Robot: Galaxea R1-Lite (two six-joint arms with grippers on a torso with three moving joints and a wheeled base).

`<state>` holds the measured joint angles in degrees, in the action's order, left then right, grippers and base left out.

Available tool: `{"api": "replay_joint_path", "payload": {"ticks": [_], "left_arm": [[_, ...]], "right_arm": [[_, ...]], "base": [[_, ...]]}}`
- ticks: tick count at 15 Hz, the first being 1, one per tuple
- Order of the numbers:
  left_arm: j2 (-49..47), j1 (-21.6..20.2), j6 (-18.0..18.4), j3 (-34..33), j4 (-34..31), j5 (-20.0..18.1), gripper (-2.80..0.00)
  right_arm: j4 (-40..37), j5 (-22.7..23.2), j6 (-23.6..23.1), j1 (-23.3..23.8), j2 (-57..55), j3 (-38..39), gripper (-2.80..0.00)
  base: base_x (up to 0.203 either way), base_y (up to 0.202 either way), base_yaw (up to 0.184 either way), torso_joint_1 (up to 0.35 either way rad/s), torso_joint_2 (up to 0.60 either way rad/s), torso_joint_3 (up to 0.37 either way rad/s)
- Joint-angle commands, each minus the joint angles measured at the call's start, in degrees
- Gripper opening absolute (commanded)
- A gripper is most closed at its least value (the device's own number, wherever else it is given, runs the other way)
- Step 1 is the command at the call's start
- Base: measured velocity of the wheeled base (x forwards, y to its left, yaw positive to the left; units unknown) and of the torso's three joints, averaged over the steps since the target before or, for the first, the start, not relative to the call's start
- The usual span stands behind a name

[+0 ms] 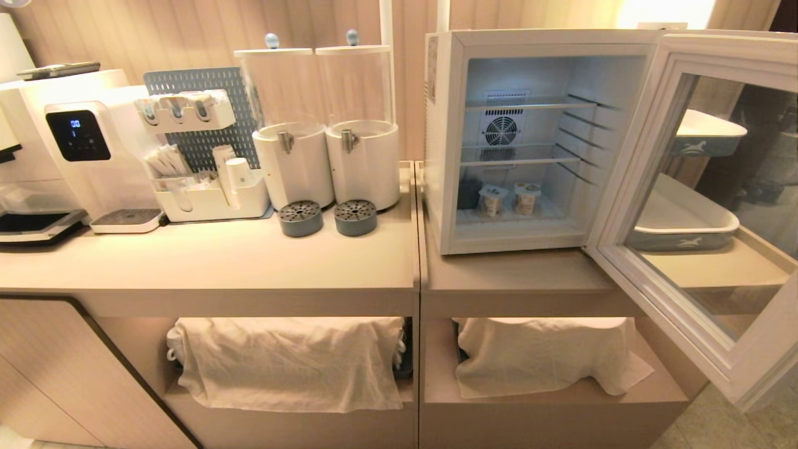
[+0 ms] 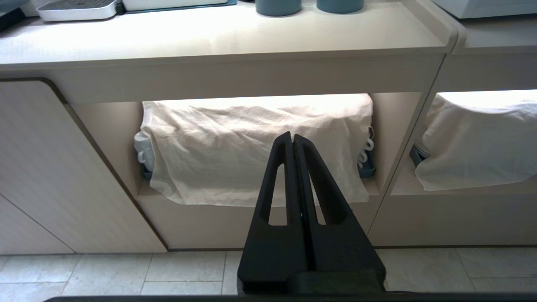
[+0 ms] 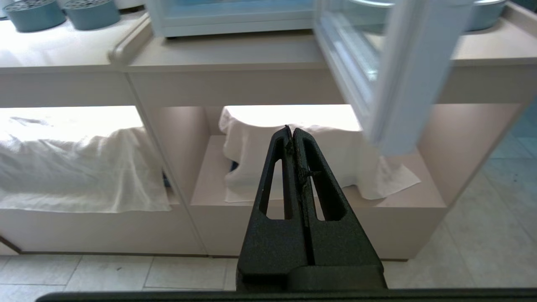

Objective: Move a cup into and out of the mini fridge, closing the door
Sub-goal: Take the yoghurt out of the freezer

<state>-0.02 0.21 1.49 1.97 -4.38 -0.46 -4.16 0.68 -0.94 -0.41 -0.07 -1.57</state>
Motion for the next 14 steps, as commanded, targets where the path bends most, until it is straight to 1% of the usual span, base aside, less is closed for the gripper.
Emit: {"api": "replay_joint_path", "payload": {"ticks": [1, 3, 6, 7, 14], "left_arm": [[0.1, 0.0, 0.0, -0.1, 0.1, -0.1, -2.80], [0.1, 0.0, 0.0, -0.1, 0.0, -0.1, -2.80], [0.1, 0.0, 0.1, 0.1, -0.6, 0.0, -2.80], [0.1, 0.0, 0.1, 0.1, -0.6, 0.0, -2.80], [0.1, 0.0, 0.0, -0.1, 0.2, -0.1, -2.80]], "right_arm": [[-0.1, 0.0, 0.0, 0.0, 0.0, 0.0, -2.80], [-0.1, 0.0, 0.0, 0.0, 0.0, 0.0, -2.80], [-0.1, 0.0, 0.0, 0.0, 0.0, 0.0, -2.80], [-0.1, 0.0, 0.0, 0.0, 0.0, 0.0, -2.80], [-0.1, 0.0, 0.0, 0.0, 0.0, 0.0, -2.80]], "base": [[0.000, 0.172, -0.001, 0.002, 0.00, 0.002], [0.000, 0.114, -0.002, 0.004, 0.00, 0.004], [0.000, 0.000, 0.000, 0.000, 0.00, 0.000], [0.101, 0.011, 0.006, 0.000, 0.00, 0.005], [0.192, 0.001, 0.001, 0.004, 0.00, 0.002]]}}
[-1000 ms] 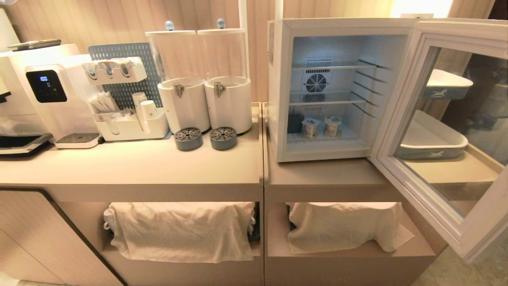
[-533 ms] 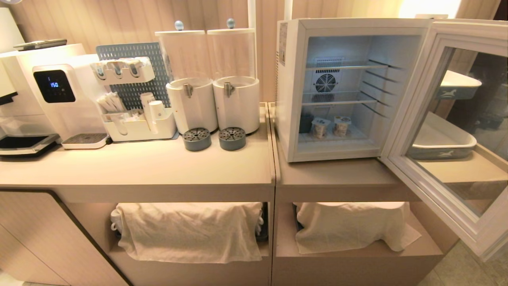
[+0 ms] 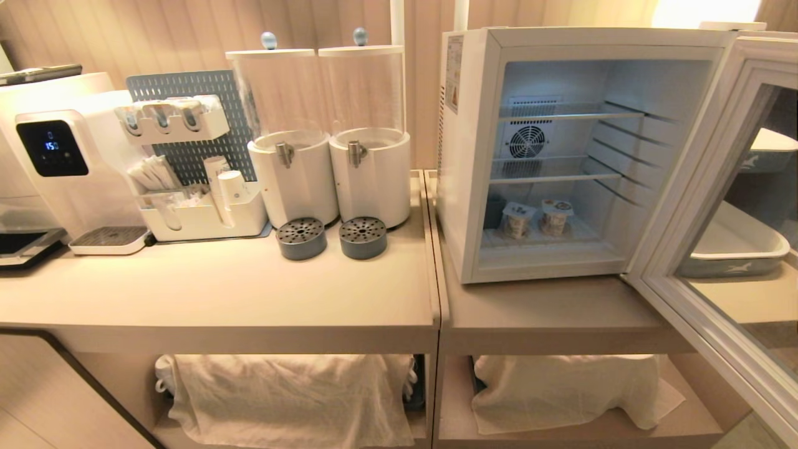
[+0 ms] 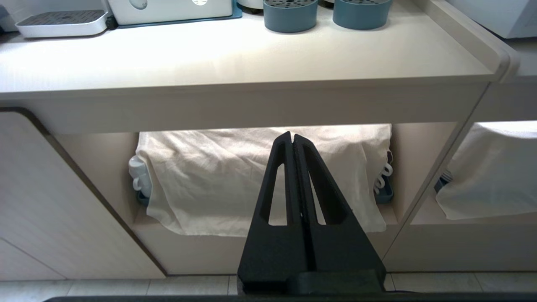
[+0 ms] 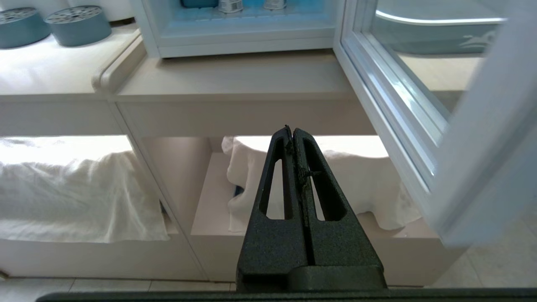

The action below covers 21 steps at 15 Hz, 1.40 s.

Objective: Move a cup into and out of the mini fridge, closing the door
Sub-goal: Take the yoghurt out of the freezer

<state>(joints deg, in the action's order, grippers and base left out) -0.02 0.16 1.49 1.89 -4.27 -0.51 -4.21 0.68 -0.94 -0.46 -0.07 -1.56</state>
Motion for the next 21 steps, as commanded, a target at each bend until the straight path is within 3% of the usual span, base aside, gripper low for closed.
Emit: {"api": "replay_joint_path", "payload": {"ticks": [1, 5, 8, 12, 16, 19, 21], "left_arm": [[0.1, 0.0, 0.0, 0.0, 0.0, 0.0, -2.80], [0.1, 0.0, -0.2, 0.0, 0.0, 0.1, -2.80], [0.1, 0.0, -0.5, -0.1, 0.0, 0.1, -2.80], [0.1, 0.0, -0.6, -0.1, 0.0, 0.1, -2.80], [0.1, 0.0, -0.9, -0.1, 0.0, 0.2, -2.80], [0.1, 0.0, -1.0, -0.1, 0.0, 0.2, -2.80], [0.1, 0.0, -1.0, -0.1, 0.0, 0.2, -2.80]], "right_arm": [[0.0, 0.0, 0.0, 0.0, 0.0, 0.0, -2.80], [1.1, 0.2, 0.0, 0.0, 0.0, -2.8, -2.80], [-1.3, 0.6, 0.0, 0.1, -5.8, -18.4, -2.80], [-2.4, 1.2, -0.2, -0.1, -32.5, -33.9, -2.80], [1.7, 2.8, -0.7, -2.7, -61.8, -40.0, -2.80], [12.3, 3.3, -1.0, -5.3, -82.0, -40.9, -2.80], [24.6, 3.4, -1.1, -6.7, -94.3, -40.7, -2.80]], "base": [[0.159, 0.000, -0.005, 0.002, 0.00, 0.007], [0.016, 0.000, 0.000, 0.000, 0.00, 0.001], [0.000, 0.000, 0.000, 0.000, 0.00, 0.000], [0.000, 0.000, 0.000, 0.000, 0.00, 0.000], [0.000, 0.000, 0.000, 0.000, 0.00, 0.000], [0.000, 0.000, 0.000, 0.000, 0.00, 0.000], [0.000, 0.000, 0.000, 0.000, 0.00, 0.000]]}}
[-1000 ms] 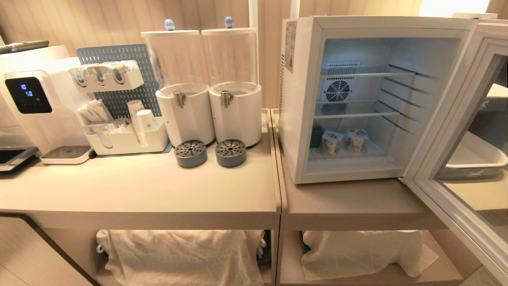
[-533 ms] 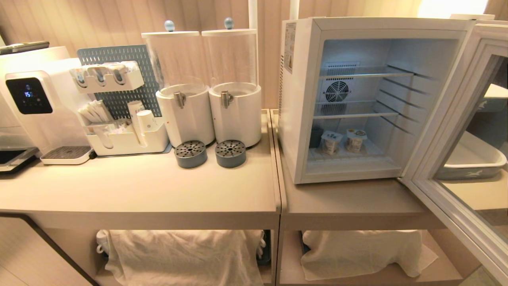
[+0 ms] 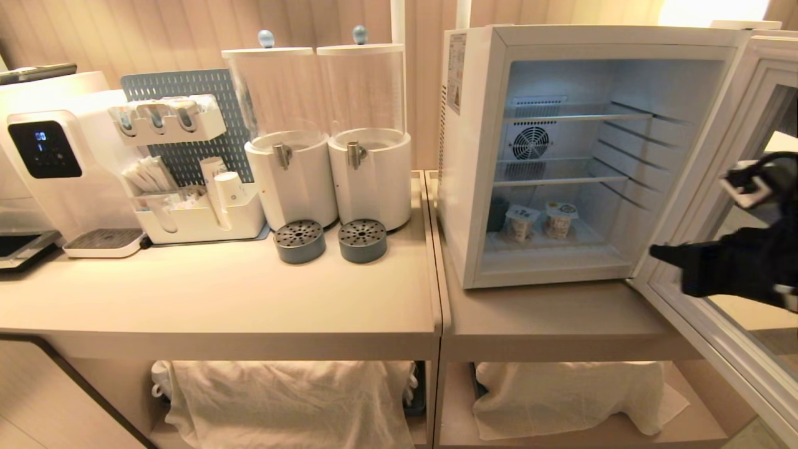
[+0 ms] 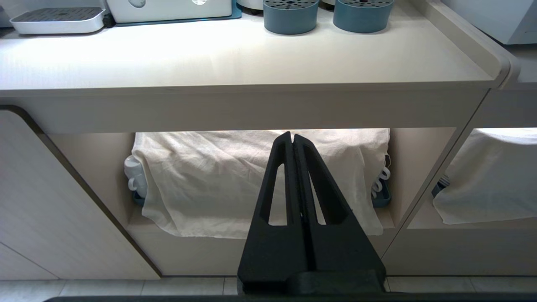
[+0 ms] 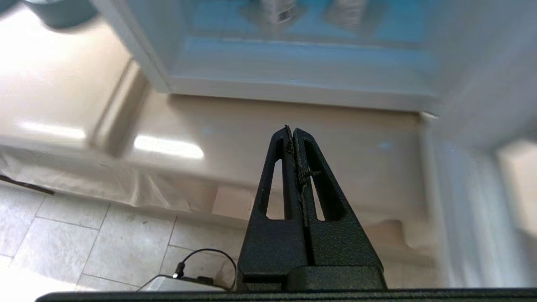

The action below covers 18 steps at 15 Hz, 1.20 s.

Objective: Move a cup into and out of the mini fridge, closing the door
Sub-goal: Take the yoghurt out of the freezer

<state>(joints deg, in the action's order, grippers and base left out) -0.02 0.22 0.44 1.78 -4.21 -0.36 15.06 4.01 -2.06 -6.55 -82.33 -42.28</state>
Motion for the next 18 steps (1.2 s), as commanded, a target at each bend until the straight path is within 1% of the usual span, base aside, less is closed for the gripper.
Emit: {"api": "replay_joint_path", "payload": {"ticks": [1, 2, 3, 4, 5, 7, 9, 10, 13, 15, 18], "left_arm": [[0.1, 0.0, 0.0, 0.0, 0.0, 0.0, -2.80], [0.1, 0.0, -0.1, 0.1, 0.0, 0.0, -2.80], [0.0, 0.0, -0.2, 0.0, 0.0, 0.0, -2.80], [0.1, 0.0, -0.2, 0.0, 0.0, 0.0, -2.80], [0.1, 0.0, -0.2, 0.1, 0.0, 0.0, -2.80], [0.1, 0.0, -0.1, 0.1, 0.0, 0.0, -2.80], [0.1, 0.0, -0.1, 0.0, 0.0, 0.0, -2.80], [0.1, 0.0, -0.2, 0.0, 0.0, 0.0, -2.80], [0.0, 0.0, -0.2, 0.0, 0.0, 0.0, -2.80], [0.0, 0.0, -0.2, 0.0, 0.0, 0.0, -2.80], [0.0, 0.0, -0.2, 0.0, 0.0, 0.0, -2.80]], "right_arm": [[13.2, 0.0, -0.2, -1.3, -18.2, 0.1, -2.80], [22.4, -0.2, -0.7, -2.2, -24.7, 0.0, -2.80], [30.1, -0.9, -1.4, -3.1, -30.3, -0.4, -2.80], [36.1, -2.7, -2.6, -4.1, -35.7, -1.7, -2.80], [40.3, -5.2, -3.6, -5.0, -40.4, -4.2, -2.80], [44.2, -9.3, -5.1, -6.1, -46.5, -12.1, -2.80], [43.2, -10.8, -5.7, -6.4, -49.8, -18.4, -2.80], [41.4, -11.9, -5.8, -6.3, -51.3, -21.6, 0.00], [36.1, -14.1, -5.9, -6.2, -55.2, -28.7, 0.00], [34.7, -14.3, -5.9, -6.2, -56.6, -31.0, 0.00], [33.8, -14.2, -5.9, -6.1, -56.7, -32.3, 0.00]], "base": [[0.000, 0.000, 0.000, 0.000, 0.00, 0.000], [0.000, 0.000, 0.000, 0.000, 0.00, 0.000], [0.000, 0.000, 0.000, 0.000, 0.00, 0.000], [0.000, 0.000, 0.000, 0.000, 0.00, 0.000], [0.000, 0.000, 0.000, 0.000, 0.00, 0.000], [0.000, 0.000, 0.000, 0.000, 0.00, 0.000], [0.000, 0.000, 0.000, 0.000, 0.00, 0.000], [0.000, 0.000, 0.000, 0.000, 0.00, 0.000], [0.000, 0.000, 0.000, 0.000, 0.00, 0.000], [0.000, 0.000, 0.000, 0.000, 0.00, 0.000], [0.000, 0.000, 0.000, 0.000, 0.00, 0.000]]}}
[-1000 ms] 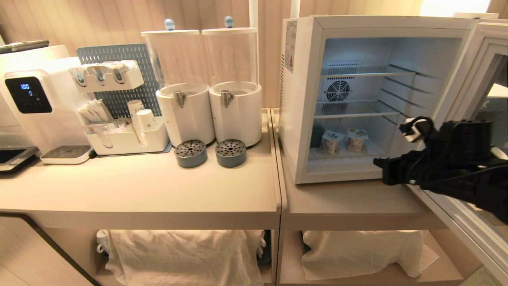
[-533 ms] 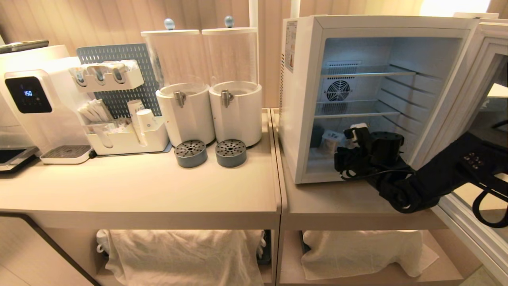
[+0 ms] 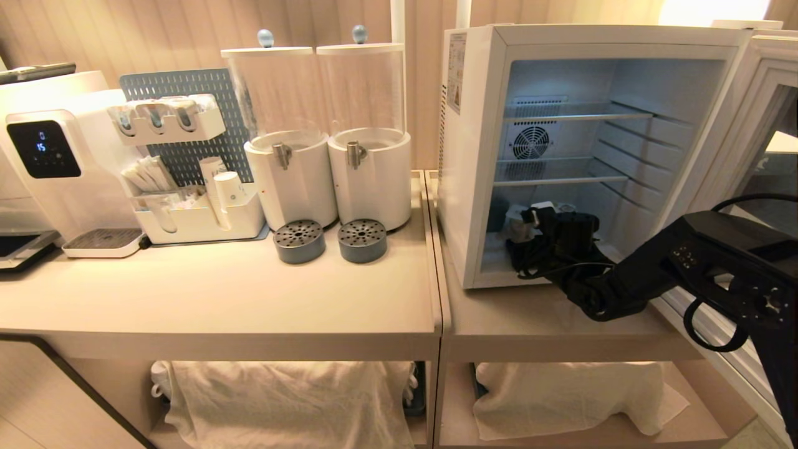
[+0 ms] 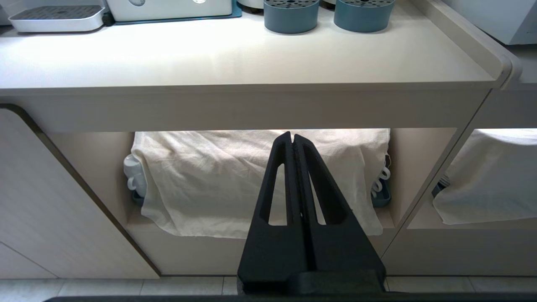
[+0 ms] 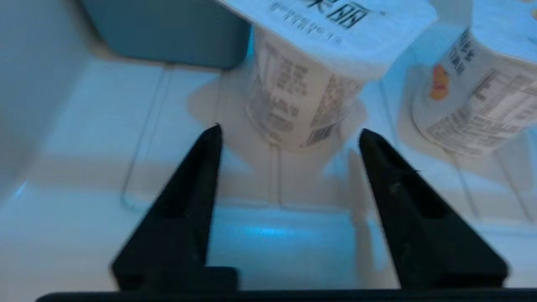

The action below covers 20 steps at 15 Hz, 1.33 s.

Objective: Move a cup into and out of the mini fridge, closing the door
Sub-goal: Take the yoghurt out of the freezer

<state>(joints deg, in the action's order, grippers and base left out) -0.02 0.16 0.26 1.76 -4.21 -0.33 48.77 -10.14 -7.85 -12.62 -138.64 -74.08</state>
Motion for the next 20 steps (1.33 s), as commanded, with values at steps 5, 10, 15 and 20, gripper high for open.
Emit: {"api": "replay_joint_path", "payload": {"ticks": [5, 10, 15, 20], "left_arm": [[0.0, 0.0, 0.0, 0.0, 0.0, 0.0, -2.80], [0.1, 0.0, 0.0, 0.0, 0.0, 0.0, -2.80], [0.1, 0.0, 0.1, 0.0, 0.0, 0.0, -2.80], [0.1, 0.0, 0.1, 0.0, 0.0, 0.0, -2.80]], "right_arm": [[-4.9, 0.1, 0.1, 1.2, -0.7, -6.3, 0.00], [-8.6, -1.8, 3.2, 1.1, -5.0, -16.5, 0.00], [-9.1, -4.2, 3.5, 1.1, -5.9, -18.5, 0.00], [-8.6, -5.2, 3.5, 1.0, -5.2, -17.5, -2.80]], "base": [[0.000, 0.000, 0.000, 0.000, 0.00, 0.000], [0.000, 0.000, 0.000, 0.000, 0.00, 0.000], [0.000, 0.000, 0.000, 0.000, 0.00, 0.000], [0.000, 0.000, 0.000, 0.000, 0.00, 0.000]]}}
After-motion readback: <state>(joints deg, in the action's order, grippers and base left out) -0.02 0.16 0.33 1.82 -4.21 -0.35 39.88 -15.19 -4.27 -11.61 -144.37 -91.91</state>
